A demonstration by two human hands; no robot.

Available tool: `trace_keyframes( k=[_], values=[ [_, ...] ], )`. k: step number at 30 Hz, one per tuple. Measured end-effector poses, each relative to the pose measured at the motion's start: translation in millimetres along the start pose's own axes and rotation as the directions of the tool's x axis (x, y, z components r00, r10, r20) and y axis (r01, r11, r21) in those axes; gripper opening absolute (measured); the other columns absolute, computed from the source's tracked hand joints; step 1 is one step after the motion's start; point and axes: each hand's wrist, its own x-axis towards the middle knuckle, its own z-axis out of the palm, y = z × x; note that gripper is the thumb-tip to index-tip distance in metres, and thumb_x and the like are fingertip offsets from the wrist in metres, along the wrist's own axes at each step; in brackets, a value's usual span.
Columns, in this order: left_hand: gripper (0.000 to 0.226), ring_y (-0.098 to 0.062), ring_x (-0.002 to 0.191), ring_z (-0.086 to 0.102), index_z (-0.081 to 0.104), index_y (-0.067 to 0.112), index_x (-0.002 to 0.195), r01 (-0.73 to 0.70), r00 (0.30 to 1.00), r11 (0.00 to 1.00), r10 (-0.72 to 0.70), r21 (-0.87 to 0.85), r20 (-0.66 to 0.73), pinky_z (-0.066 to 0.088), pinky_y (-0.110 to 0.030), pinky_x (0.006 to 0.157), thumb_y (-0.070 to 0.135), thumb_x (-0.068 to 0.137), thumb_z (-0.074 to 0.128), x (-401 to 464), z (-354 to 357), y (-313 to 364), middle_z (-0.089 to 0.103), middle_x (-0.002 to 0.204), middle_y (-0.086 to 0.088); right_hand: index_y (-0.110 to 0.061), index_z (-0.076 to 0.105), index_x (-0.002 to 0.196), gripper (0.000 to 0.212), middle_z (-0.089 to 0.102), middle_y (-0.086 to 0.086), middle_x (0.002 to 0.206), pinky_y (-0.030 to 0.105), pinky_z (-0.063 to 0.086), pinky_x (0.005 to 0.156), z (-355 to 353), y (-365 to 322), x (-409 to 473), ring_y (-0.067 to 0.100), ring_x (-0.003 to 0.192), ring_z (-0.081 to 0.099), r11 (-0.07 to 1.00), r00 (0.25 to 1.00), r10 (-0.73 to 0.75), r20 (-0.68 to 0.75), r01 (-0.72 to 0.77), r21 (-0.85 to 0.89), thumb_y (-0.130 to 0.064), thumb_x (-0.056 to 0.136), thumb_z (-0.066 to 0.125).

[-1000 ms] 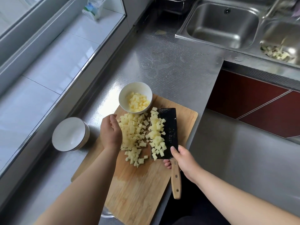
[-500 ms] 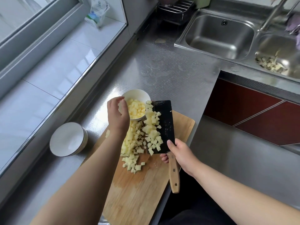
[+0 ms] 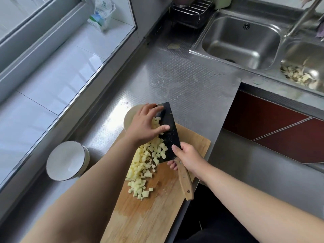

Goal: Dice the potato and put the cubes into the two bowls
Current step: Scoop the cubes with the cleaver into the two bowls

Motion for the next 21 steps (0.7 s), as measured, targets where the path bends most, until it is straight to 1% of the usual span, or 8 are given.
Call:
trace_keyframes(
  k=[4,6,10,13,15,18,21],
  values=[
    [0.079,-0.017,0.135,0.032,0.047,0.033,0.136,0.059,0.993,0.992,-0.069,-0.11,-0.091,0.03,-0.04,0.11,0.08,0.074,0.051,5.6,2.1,2.7,0.039,0.144,0.004,-0.005,0.054,0.108,0.025,0.069,0.014,0.073,0.025,0.052,0.052,-1.5,-7.3,12.2,0.02,0.058,0.065,0.999,1.0,0.0,0.007,0.001,-0.035,-0.028,0.103,0.045],
    [0.066,-0.017,0.132,0.031,0.052,0.033,0.131,0.084,0.989,0.992,-0.094,-0.089,-0.118,0.028,-0.036,0.108,0.071,0.077,0.058,7.6,1.9,4.0,0.04,0.14,0.004,-0.004,0.053,0.11,0.026,0.069,0.014,0.074,0.026,0.052,0.052,-1.9,-9.6,17.6,0.019,0.058,0.065,0.998,1.0,-0.001,0.006,0.001,-0.062,-0.028,0.103,0.045],
    [0.036,-0.013,0.124,0.031,0.06,0.03,0.117,0.129,0.979,0.99,-0.136,-0.05,-0.155,0.024,-0.026,0.102,0.047,0.086,0.065,9.5,2.5,1.6,0.044,0.129,0.004,-0.005,0.053,0.103,0.022,0.068,0.015,0.073,0.025,0.051,0.05,-2.3,-13.4,26.3,0.021,0.058,0.065,0.996,1.0,0.007,0.017,-0.005,-0.084,-0.026,0.102,0.046],
    [0.025,-0.01,0.117,0.031,0.065,0.028,0.109,0.157,0.97,0.986,-0.166,-0.064,-0.178,0.021,-0.022,0.096,0.04,0.088,0.065,9.8,5.7,-4.1,0.047,0.125,0.004,-0.007,0.052,0.096,0.019,0.066,0.013,0.072,0.026,0.051,0.049,-2.8,-15.6,29.7,0.022,0.058,0.064,0.997,1.0,0.008,0.015,-0.007,-0.075,-0.025,0.102,0.047],
    [0.023,-0.013,0.117,0.035,0.065,0.027,0.108,0.184,0.963,0.982,-0.191,-0.053,-0.191,0.025,-0.023,0.094,0.039,0.089,0.064,11.7,7.4,-9.6,0.049,0.123,0.004,-0.01,0.053,0.092,0.018,0.066,0.013,0.071,0.026,0.051,0.049,-3.2,-15.9,31.2,0.02,0.055,0.063,0.997,1.0,0.004,0.01,-0.003,-0.073,-0.024,0.102,0.047],
    [0.021,-0.019,0.114,0.04,0.063,0.025,0.108,0.221,0.957,0.974,-0.226,-0.047,-0.179,0.037,-0.034,0.094,0.037,0.091,0.061,17.1,6.7,-20.8,0.051,0.12,0.002,-0.009,0.053,0.092,0.018,0.065,0.014,0.071,0.026,0.051,0.048,-4.3,-16.9,33.8,0.018,0.052,0.063,0.998,1.0,-0.005,-0.003,0.005,-0.065,-0.022,0.102,0.047],
    [0.018,-0.02,0.108,0.045,0.062,0.021,0.107,0.234,0.952,0.971,-0.24,-0.052,-0.191,0.039,-0.032,0.089,0.031,0.093,0.059,21.5,1.9,-28.6,0.053,0.115,0.0,-0.008,0.054,0.092,0.018,0.065,0.014,0.071,0.027,0.05,0.047,-6.9,-18.9,36.5,0.017,0.051,0.062,0.998,0.999,-0.024,-0.022,0.023,-0.067,-0.022,0.102,0.048]
  ],
)
